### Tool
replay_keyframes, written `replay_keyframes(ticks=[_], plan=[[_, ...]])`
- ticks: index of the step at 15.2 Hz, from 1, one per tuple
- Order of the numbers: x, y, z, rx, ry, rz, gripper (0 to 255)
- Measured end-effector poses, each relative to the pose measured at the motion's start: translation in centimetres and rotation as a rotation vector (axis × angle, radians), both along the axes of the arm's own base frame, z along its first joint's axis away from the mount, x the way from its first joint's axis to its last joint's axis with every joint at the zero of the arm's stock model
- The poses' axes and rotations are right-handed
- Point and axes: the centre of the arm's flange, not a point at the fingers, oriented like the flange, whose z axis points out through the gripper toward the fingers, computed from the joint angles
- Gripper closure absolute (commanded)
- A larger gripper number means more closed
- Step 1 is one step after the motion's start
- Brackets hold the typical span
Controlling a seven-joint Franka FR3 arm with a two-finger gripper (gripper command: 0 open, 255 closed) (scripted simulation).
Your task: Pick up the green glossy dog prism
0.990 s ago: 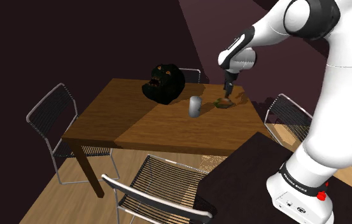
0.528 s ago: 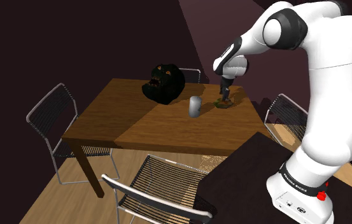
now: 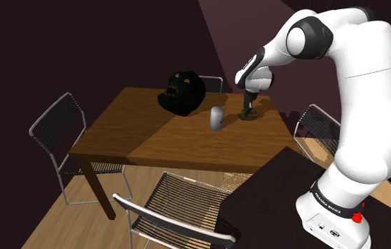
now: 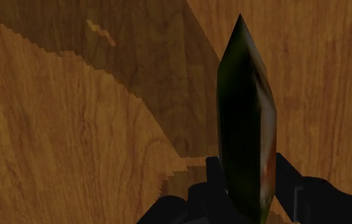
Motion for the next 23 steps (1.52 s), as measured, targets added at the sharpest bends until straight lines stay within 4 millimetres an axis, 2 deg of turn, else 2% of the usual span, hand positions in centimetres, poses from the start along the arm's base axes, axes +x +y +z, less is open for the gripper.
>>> replay_keyframes(ticks=[9, 23], plan=[[-0.1, 0.0, 0.2, 0.0, 0.0, 0.0, 255], [-0.1, 0.0, 7.3, 0.0, 0.0, 0.0, 255]])
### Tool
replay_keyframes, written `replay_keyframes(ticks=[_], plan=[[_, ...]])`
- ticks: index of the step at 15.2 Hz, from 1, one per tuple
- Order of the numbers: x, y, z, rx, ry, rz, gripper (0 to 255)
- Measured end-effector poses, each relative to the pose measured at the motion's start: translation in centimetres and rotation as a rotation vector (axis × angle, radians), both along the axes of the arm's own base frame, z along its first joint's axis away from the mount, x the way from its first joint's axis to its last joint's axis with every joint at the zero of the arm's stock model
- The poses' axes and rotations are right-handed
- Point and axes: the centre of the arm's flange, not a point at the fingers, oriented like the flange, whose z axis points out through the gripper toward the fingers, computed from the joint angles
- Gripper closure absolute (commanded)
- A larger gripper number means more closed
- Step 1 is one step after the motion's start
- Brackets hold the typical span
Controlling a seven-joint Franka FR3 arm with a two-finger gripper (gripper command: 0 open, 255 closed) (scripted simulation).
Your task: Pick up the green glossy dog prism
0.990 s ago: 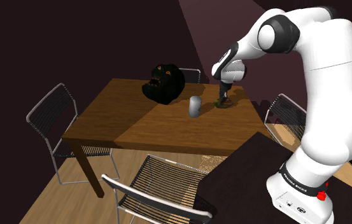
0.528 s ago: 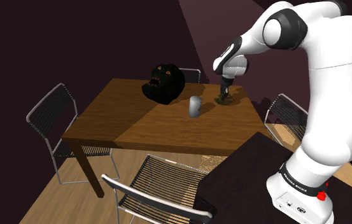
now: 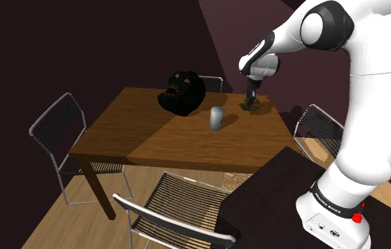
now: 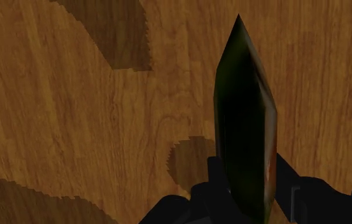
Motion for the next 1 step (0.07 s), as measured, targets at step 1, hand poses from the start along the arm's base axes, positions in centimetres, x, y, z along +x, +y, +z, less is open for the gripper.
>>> replay_keyframes(ticks=[1], plan=[[0.06, 0.04, 0.31, 0.0, 0.0, 0.0, 255]])
